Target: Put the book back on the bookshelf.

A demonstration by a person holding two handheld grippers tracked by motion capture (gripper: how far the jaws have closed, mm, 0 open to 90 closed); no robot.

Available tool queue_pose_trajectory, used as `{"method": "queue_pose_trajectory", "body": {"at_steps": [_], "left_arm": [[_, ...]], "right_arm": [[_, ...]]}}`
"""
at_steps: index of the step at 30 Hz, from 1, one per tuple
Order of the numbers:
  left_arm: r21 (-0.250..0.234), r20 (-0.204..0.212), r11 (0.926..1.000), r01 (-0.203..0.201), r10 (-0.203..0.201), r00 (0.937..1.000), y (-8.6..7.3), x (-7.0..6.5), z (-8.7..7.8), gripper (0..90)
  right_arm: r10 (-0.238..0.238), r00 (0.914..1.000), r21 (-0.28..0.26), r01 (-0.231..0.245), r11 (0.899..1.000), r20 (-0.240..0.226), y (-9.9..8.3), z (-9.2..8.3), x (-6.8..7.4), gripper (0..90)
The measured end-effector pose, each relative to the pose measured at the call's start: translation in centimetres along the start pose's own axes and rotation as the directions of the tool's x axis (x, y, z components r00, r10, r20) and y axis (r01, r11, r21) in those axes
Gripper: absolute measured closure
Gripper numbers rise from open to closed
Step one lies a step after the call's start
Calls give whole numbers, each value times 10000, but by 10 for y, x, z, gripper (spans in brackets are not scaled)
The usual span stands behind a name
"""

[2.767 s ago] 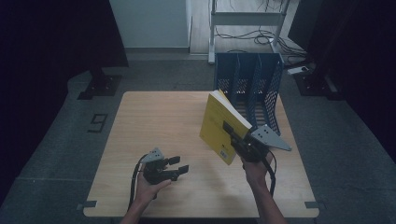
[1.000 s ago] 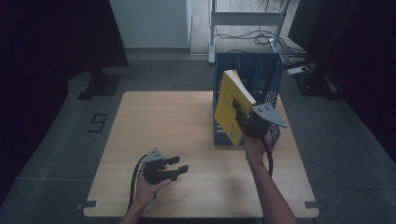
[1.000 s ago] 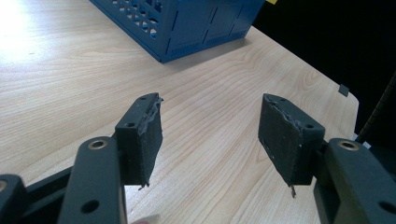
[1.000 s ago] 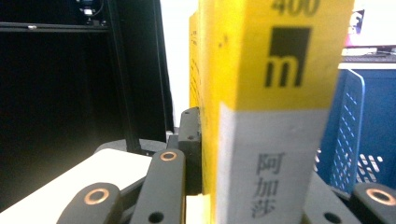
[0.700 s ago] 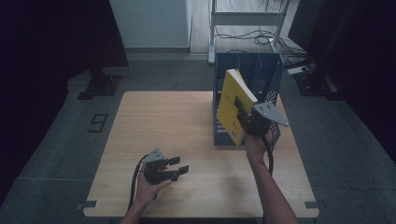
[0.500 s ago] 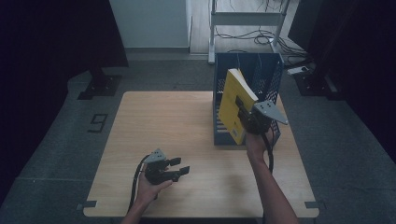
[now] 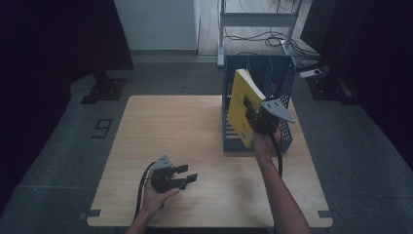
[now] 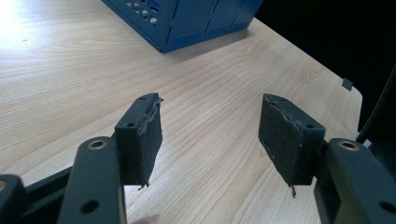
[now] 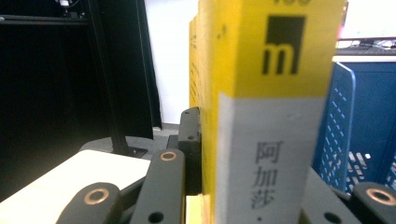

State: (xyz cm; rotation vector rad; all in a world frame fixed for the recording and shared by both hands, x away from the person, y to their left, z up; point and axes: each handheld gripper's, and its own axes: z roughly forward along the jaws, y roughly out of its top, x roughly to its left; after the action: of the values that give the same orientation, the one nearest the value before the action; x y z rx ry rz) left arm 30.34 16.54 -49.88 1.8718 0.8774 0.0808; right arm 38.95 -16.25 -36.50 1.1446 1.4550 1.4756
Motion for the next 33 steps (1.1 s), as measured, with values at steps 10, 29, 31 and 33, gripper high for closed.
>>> {"method": "queue_pose_trajectory", "body": {"at_steps": [10,29,31,33], "left_arm": [[-71,-58,9999,85,-86,9999,0,2,-1,394],[-44,-60,9999,113,-113,9999,-1,4,-2,393],[-51,-66,9999,114,-114,9999,-1,4,-2,394],[-62,-105,9999,145,-145,9998,-1,5,-3,393]], "right_arm": [[29,9999,76,-29,10000,98,-1,12,2,748],[20,9982,288,-38,9996,596,-5,41,4,748],[19,9981,303,-37,9995,609,-6,42,4,747],[31,9979,330,-52,9994,653,-7,47,3,747]]}}
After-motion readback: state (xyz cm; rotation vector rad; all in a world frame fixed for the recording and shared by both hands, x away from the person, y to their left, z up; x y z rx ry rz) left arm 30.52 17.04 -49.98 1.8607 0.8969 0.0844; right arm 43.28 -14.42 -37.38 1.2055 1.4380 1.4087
